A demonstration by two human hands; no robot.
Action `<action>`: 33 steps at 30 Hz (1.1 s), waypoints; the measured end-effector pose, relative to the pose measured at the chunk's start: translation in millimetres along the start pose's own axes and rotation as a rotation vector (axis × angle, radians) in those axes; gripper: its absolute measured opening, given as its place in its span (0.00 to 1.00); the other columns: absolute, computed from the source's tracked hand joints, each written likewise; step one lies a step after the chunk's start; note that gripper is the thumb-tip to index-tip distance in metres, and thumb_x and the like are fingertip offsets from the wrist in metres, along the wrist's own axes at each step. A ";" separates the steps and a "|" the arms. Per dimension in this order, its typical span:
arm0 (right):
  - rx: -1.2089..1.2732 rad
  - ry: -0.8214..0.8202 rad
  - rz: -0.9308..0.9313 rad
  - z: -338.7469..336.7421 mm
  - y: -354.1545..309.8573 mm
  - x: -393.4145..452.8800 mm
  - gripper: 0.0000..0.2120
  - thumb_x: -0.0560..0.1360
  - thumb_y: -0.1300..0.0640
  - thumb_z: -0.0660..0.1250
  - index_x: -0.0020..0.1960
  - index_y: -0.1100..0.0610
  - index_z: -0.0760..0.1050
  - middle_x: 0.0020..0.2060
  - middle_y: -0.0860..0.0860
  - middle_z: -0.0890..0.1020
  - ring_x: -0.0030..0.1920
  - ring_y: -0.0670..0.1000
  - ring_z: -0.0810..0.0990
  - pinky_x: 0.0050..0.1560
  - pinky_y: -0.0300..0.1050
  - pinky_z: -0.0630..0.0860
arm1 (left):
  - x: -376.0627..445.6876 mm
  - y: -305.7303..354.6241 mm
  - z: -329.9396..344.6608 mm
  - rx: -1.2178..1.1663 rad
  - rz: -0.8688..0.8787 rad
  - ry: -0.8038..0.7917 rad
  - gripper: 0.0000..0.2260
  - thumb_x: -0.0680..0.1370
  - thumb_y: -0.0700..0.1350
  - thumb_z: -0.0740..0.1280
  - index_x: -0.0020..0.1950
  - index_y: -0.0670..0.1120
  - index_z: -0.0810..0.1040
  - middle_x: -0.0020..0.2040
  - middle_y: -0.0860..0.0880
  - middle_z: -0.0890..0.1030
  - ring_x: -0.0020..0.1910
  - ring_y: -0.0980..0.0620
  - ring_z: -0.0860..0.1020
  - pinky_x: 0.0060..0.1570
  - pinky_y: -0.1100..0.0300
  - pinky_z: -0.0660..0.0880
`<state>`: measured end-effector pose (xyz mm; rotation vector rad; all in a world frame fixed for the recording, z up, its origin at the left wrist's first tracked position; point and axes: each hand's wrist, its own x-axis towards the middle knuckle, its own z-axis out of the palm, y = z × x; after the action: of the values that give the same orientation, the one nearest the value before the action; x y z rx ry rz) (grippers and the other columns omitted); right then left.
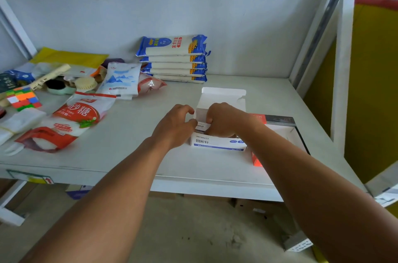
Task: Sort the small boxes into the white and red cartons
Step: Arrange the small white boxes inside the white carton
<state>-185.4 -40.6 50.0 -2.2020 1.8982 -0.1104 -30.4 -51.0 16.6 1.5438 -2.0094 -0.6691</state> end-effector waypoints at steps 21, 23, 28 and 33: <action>-0.161 -0.225 0.074 -26.3 16.4 -16.0 0.17 0.67 0.50 0.73 0.55 0.51 0.81 0.48 0.51 0.83 0.48 0.55 0.80 0.52 0.47 0.77 | -3.9 -1.4 -5.1 0.119 0.082 0.096 0.15 0.76 0.53 0.63 0.61 0.53 0.66 0.65 0.53 0.70 0.54 0.48 0.76 0.49 0.50 0.76; -0.156 -0.246 0.082 -23.3 13.8 -15.0 0.16 0.69 0.53 0.71 0.56 0.53 0.80 0.46 0.52 0.82 0.44 0.54 0.79 0.46 0.44 0.76 | -3.9 -0.3 -4.2 0.128 0.093 0.104 0.17 0.77 0.55 0.62 0.65 0.53 0.66 0.67 0.52 0.69 0.56 0.48 0.76 0.51 0.51 0.76; -0.185 -0.252 0.071 -22.9 16.8 -9.0 0.16 0.67 0.44 0.71 0.48 0.54 0.79 0.41 0.51 0.80 0.46 0.56 0.76 0.53 0.49 0.78 | -4.9 -1.5 -4.6 0.199 0.117 0.069 0.18 0.79 0.52 0.59 0.69 0.52 0.65 0.70 0.50 0.68 0.56 0.46 0.77 0.54 0.49 0.75; -0.151 -0.156 0.037 -17.6 23.3 -14.2 0.15 0.69 0.41 0.70 0.48 0.51 0.78 0.44 0.49 0.78 0.55 0.56 0.70 0.57 0.54 0.70 | -7.6 2.1 -1.8 0.219 0.102 0.050 0.18 0.80 0.50 0.57 0.70 0.51 0.64 0.71 0.50 0.66 0.57 0.45 0.77 0.54 0.49 0.74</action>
<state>-213.7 -32.0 63.2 -2.1956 1.9166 0.2120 -29.1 -43.3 18.5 1.5494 -2.1649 -0.3775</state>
